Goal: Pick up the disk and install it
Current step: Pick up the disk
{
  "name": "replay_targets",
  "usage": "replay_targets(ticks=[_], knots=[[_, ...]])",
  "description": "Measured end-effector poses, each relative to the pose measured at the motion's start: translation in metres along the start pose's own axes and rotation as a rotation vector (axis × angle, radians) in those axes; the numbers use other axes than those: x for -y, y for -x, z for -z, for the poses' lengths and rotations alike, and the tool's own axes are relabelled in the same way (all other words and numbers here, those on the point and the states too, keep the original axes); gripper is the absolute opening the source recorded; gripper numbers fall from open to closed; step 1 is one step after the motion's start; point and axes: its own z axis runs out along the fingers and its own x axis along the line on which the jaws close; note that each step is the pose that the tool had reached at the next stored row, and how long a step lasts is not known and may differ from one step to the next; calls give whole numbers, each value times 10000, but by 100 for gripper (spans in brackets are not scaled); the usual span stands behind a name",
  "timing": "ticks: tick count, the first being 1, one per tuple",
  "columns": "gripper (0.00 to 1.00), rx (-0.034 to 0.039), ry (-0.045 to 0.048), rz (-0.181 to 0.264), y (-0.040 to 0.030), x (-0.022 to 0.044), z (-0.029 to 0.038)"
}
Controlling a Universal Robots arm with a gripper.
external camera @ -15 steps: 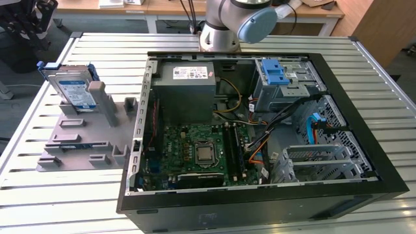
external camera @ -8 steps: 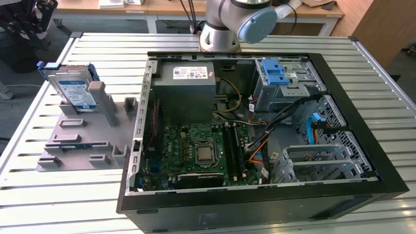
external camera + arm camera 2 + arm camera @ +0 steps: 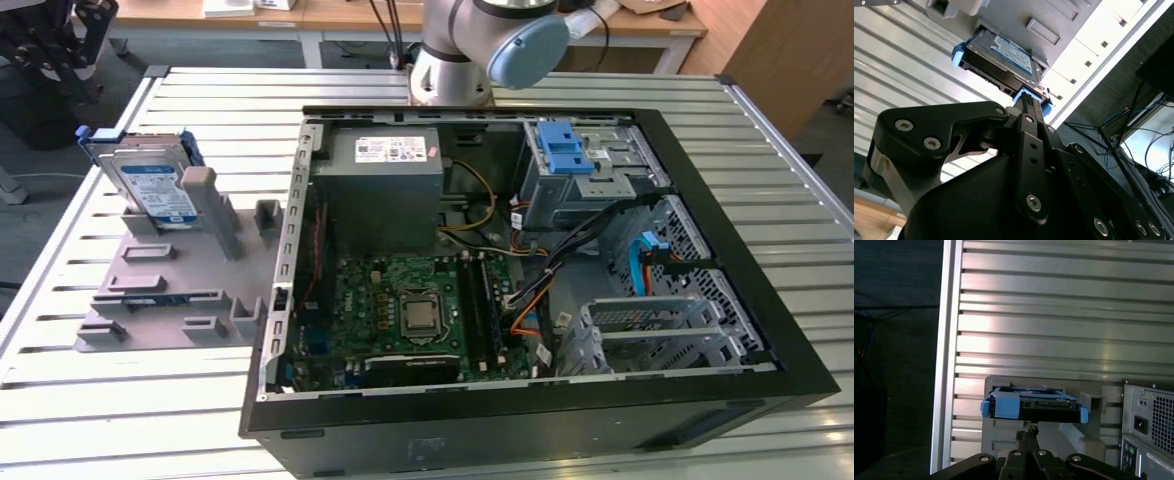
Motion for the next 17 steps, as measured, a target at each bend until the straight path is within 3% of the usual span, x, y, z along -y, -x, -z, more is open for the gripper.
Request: replay_targets(ticks=[17], knots=[[11,-8,1,269,-15,-1,0]])
